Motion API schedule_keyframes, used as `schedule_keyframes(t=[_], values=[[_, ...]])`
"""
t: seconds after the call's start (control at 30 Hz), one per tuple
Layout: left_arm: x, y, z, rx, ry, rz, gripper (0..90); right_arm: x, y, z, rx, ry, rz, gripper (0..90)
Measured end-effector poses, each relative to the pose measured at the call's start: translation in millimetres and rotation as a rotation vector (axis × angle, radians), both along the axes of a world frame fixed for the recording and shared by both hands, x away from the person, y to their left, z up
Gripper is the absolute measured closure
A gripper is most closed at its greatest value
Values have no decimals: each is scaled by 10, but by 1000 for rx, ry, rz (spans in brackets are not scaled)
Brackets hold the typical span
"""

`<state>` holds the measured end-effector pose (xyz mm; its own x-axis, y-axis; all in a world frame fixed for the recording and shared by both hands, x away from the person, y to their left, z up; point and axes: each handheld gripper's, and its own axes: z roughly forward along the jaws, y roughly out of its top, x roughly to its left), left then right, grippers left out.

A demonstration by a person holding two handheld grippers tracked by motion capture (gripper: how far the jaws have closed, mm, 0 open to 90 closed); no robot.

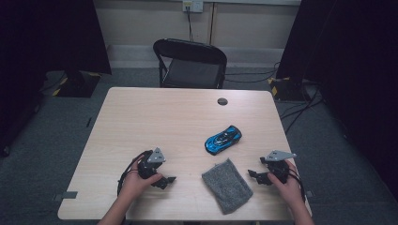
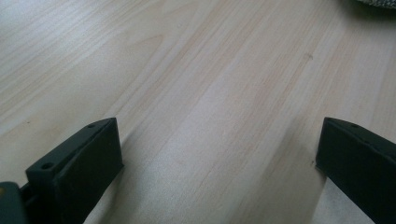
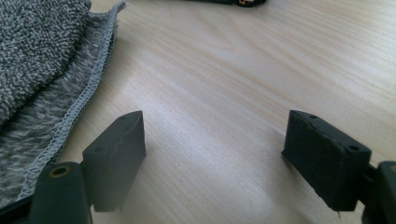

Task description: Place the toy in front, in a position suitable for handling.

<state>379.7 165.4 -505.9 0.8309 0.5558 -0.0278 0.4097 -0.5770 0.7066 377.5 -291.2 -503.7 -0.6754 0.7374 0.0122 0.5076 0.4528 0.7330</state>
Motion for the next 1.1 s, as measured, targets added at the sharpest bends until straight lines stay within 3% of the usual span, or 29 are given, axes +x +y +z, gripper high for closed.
schedule_keyframes(t=[0.23,0.4,0.57,0.7,1.1], values=[[-1,-24,22,15,7,1,12,4,-1,0,0,0,3,198],[-9,-70,73,10,10,5,176,1,1,0,-1,0,1,199],[25,-166,154,5,17,-17,163,-1,2,0,-1,0,-1,198],[48,-248,220,-29,57,-17,160,-8,5,1,-2,0,-8,199],[226,-561,355,-51,85,-39,163,-13,6,0,-3,-2,-9,198]])
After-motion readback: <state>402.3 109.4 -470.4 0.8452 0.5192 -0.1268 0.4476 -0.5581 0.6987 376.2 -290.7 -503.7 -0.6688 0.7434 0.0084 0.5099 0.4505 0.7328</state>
